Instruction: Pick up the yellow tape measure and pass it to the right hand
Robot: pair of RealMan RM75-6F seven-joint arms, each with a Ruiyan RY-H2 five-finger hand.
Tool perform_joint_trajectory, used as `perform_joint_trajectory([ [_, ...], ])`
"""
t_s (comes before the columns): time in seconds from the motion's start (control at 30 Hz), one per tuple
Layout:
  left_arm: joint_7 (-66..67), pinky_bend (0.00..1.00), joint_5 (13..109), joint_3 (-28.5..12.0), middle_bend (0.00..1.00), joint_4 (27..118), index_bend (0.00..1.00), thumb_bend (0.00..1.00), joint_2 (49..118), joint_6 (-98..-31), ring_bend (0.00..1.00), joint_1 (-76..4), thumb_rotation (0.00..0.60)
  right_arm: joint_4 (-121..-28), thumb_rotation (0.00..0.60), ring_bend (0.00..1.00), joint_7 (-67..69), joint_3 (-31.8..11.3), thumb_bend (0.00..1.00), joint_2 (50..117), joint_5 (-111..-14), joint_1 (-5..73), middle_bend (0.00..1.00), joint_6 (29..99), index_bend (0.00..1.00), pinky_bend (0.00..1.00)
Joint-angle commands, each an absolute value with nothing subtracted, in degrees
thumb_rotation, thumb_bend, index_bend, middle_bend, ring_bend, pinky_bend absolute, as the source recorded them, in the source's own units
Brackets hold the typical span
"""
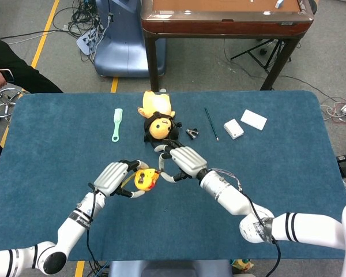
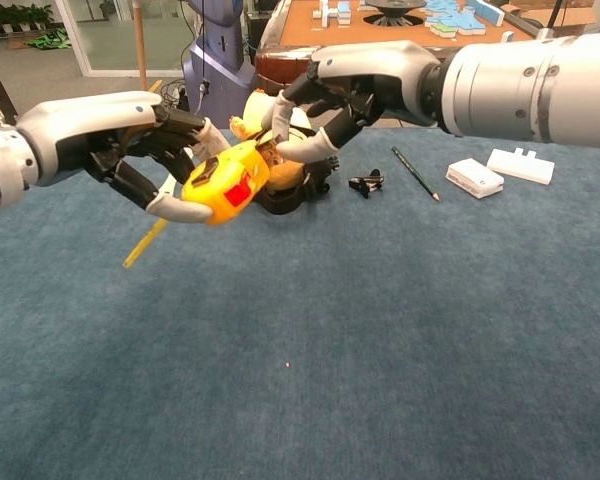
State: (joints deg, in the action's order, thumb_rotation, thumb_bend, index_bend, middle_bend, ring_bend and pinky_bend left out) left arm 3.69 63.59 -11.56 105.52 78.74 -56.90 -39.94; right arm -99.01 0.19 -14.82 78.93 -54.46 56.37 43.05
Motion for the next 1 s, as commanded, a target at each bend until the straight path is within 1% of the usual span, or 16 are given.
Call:
perform_joint_trajectory([
  [0.03, 3.5, 0.24, 63.6, -11.5, 0.49, 105.3, 0.50, 0.20, 78.5, -56.8, 0.35, -39.9, 0.600, -99.2, 0.600, 0.00, 0.6, -15.0, 0.55, 78.7, -54.7, 55.9, 0.21, 43.5, 0.64, 0.00],
  [0.2, 3.1, 0.24, 63.9, -11.0, 0.49, 104.7, 0.50, 0.20, 77.6, -56.4, 0.34, -39.6, 0.600, -100.9, 0.600, 0.00, 1.5, -14.8, 0.56, 76.6, -56.3, 54.6, 0.24, 43.9, 0.67, 0.00],
  [0.33, 2.3, 0.24, 64.2, -10.6, 0.49, 104.2, 0.51, 0.20, 76.5, -55.7, 0.34, -39.3, 0.600, -103.5, 0.600, 0.00, 2.1, -14.4, 0.56, 73.4, -58.7, 52.7, 0.25, 45.1, 0.69, 0.00],
  [0.5, 0.7, 0.24, 64.4, -9.7, 0.49, 103.2, 0.51, 0.20, 75.2, -54.5, 0.34, -38.7, 0.600, -107.2, 0.600, 0.00, 4.8, -14.1, 0.56, 68.2, -62.1, 49.3, 0.26, 46.7, 0.70, 0.00],
  [0.7, -1.8, 0.24, 65.4, -8.5, 0.49, 101.4, 0.51, 0.20, 74.3, -53.2, 0.34, -37.8, 0.600, -111.7, 0.600, 0.00, 9.7, -14.0, 0.56, 60.2, -67.1, 44.1, 0.26, 49.7, 0.70, 0.00],
  [1.0, -7.5, 0.24, 66.8, -7.4, 0.49, 98.2, 0.51, 0.20, 73.4, -52.2, 0.34, -35.9, 0.600, -114.9, 0.600, 0.00, 18.8, -12.7, 0.56, 49.4, -74.6, 36.5, 0.27, 53.4, 0.71, 0.00],
])
